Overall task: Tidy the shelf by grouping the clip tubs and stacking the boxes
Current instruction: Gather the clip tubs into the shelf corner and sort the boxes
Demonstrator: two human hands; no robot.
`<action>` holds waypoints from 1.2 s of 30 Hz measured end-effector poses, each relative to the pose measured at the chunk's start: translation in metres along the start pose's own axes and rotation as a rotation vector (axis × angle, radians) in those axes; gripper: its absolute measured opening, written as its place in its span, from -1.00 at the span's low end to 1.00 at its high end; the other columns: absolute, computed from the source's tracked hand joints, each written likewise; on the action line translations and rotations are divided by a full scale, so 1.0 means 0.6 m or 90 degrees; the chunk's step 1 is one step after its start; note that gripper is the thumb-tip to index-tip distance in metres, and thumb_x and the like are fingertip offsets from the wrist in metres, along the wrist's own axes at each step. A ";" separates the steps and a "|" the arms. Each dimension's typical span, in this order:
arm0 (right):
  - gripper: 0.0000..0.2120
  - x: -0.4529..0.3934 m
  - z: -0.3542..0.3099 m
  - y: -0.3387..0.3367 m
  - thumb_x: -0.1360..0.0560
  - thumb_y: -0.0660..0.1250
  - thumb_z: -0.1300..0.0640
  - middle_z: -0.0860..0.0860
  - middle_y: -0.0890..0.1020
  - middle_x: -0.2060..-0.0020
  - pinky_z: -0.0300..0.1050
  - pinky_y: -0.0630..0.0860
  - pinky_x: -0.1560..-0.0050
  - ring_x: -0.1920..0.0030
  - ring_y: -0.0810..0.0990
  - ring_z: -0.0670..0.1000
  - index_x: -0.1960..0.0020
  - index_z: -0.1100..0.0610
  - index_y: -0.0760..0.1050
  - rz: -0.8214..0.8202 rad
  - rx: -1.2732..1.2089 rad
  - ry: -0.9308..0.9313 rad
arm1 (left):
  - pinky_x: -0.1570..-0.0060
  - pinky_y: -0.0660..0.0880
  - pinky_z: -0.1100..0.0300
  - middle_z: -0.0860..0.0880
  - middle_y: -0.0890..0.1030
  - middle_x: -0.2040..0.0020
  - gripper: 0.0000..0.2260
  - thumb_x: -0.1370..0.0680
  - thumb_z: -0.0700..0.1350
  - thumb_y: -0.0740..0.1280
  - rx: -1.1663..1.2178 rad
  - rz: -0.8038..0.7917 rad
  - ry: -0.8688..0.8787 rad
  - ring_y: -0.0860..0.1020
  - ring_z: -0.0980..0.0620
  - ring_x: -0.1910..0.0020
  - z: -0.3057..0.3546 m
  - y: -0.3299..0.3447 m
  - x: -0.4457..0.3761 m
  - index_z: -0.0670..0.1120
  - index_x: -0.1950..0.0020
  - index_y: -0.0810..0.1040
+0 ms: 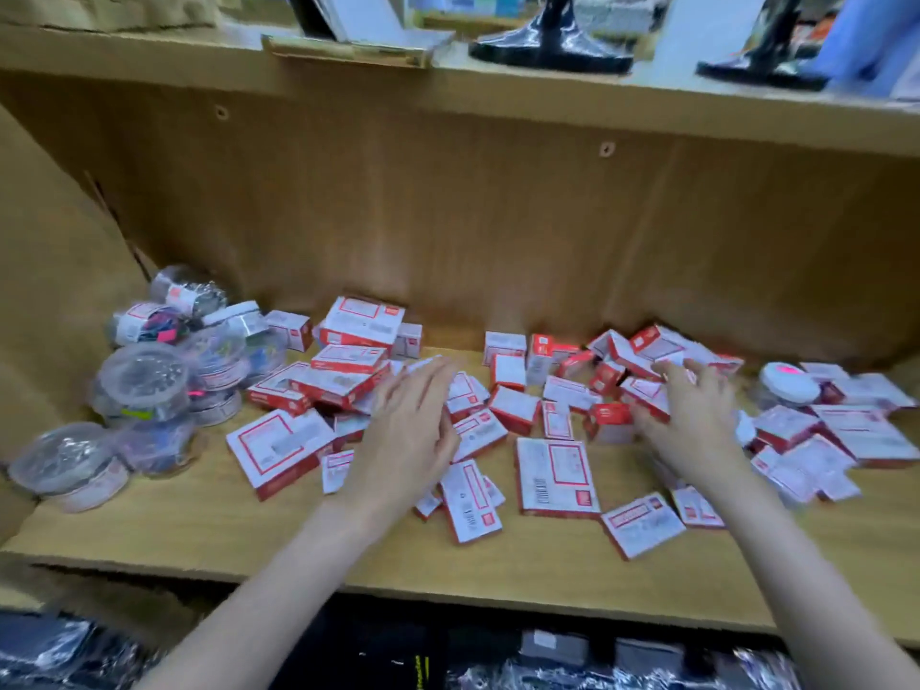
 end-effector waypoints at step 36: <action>-0.51 -0.150 0.253 -0.059 -0.45 0.32 -0.12 0.07 0.37 -0.22 0.07 0.46 -0.10 -0.17 0.47 0.15 -0.33 -0.01 0.33 -0.172 -0.017 0.002 | -0.37 -0.13 0.19 0.11 0.42 -0.29 -0.35 -0.37 0.30 -0.03 0.056 -0.384 0.137 0.33 0.15 -0.29 0.264 0.234 -0.131 0.06 -0.38 0.30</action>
Point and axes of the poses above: each hand's wrist, its own x-axis away from the middle knuckle, its own y-axis out of the palm, z = x × y, the point moved 2 cm from there along -x, towards the middle knuckle
